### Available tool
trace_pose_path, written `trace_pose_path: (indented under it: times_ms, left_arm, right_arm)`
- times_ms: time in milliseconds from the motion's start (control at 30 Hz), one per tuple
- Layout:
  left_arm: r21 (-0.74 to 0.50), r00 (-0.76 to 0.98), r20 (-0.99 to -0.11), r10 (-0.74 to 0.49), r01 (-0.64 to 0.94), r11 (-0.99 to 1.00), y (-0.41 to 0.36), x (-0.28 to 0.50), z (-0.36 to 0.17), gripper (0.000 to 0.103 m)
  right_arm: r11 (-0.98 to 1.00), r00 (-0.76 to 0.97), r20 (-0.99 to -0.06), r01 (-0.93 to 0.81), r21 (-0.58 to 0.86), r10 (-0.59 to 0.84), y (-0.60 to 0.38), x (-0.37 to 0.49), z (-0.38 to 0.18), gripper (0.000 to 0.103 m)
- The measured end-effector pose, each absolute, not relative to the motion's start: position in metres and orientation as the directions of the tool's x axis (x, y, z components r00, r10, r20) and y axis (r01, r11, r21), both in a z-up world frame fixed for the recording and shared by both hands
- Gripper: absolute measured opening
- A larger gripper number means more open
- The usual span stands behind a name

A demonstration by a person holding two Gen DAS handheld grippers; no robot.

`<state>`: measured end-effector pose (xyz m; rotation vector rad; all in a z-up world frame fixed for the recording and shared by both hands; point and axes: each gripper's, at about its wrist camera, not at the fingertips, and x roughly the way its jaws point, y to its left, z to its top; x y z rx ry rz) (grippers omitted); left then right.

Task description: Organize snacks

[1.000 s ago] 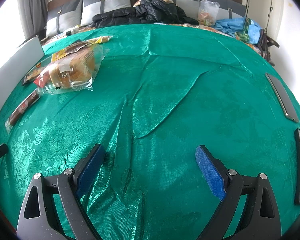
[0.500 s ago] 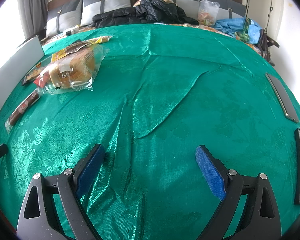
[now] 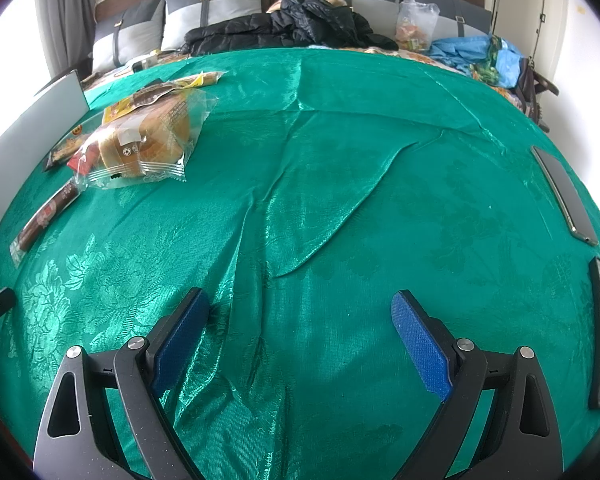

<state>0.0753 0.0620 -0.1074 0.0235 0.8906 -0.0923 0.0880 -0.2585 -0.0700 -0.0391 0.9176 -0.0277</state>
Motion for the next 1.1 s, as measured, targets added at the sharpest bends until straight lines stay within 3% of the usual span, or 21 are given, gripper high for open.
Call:
trace_pose_path:
  times_ms: [700, 967, 1100]
  left_arm:
    - [-0.02, 0.622, -0.779, -0.073, 0.091, 0.996, 0.063, 0.075, -0.107, 0.103]
    - [-0.029, 0.535, -0.838, -0.109, 0.156, 0.987, 0.059, 0.088, -0.095, 0.102]
    - [-0.041, 0.557, -0.815, -0.158, 0.217, 0.975, 0.049, 0.11, -0.071, 0.101]
  right_arm:
    - [0.999, 0.608, -0.793, 0.007, -0.046, -0.041, -0.258, 0.088, -0.07, 0.095]
    - [0.999, 0.608, -0.793, 0.007, -0.046, -0.041, -0.258, 0.088, -0.07, 0.095]
    - [0.999, 0.608, -0.793, 0.007, -0.046, -0.041, -0.258, 0.088, -0.07, 0.095]
